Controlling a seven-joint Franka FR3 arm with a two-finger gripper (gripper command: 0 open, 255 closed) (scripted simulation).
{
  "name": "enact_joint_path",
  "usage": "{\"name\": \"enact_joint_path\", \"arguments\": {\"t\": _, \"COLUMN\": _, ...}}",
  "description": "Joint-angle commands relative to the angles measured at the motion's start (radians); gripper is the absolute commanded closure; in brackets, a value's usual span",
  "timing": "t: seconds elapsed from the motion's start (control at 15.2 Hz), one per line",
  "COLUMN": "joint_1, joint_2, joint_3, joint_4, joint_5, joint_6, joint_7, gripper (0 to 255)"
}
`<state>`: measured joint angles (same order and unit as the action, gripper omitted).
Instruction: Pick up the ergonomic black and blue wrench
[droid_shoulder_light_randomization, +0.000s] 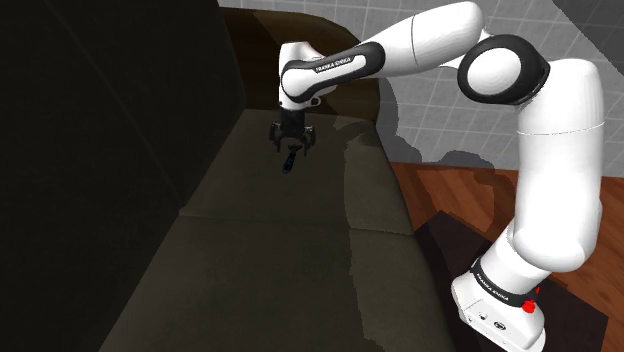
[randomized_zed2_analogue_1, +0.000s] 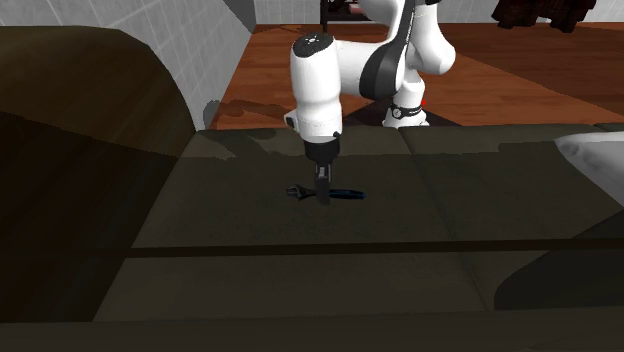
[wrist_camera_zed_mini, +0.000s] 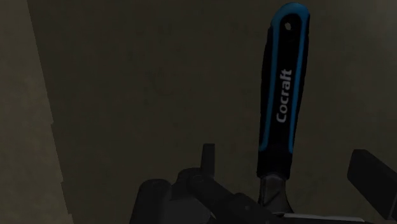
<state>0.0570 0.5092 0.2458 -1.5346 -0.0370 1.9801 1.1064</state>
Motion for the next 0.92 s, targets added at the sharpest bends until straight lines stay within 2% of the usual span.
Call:
{"name": "enact_joint_path", "arguments": {"t": 0.0, "joint_1": 0.001, "joint_2": 0.008, "joint_3": -0.001, "joint_4": -0.012, "joint_5": -0.002, "joint_6": 0.020, "joint_7": 0.001, "gripper": 0}}
{"name": "enact_joint_path", "arguments": {"t": 0.07, "joint_1": 0.001, "joint_2": 0.008, "joint_3": -0.001, "joint_4": -0.011, "joint_5": -0.002, "joint_6": 0.020, "joint_7": 0.001, "gripper": 0}}
{"name": "enact_joint_path", "arguments": {"t": 0.13, "joint_1": 0.001, "joint_2": 0.007, "joint_3": -0.001, "joint_4": -0.013, "joint_5": -0.002, "joint_6": 0.020, "joint_7": 0.001, "gripper": 255}}
{"name": "enact_joint_path", "arguments": {"t": 0.86, "joint_1": 0.000, "joint_2": -0.001, "joint_3": 0.000, "joint_4": 0.001, "joint_5": 0.000, "joint_6": -0.002, "joint_7": 0.001, "gripper": 255}}
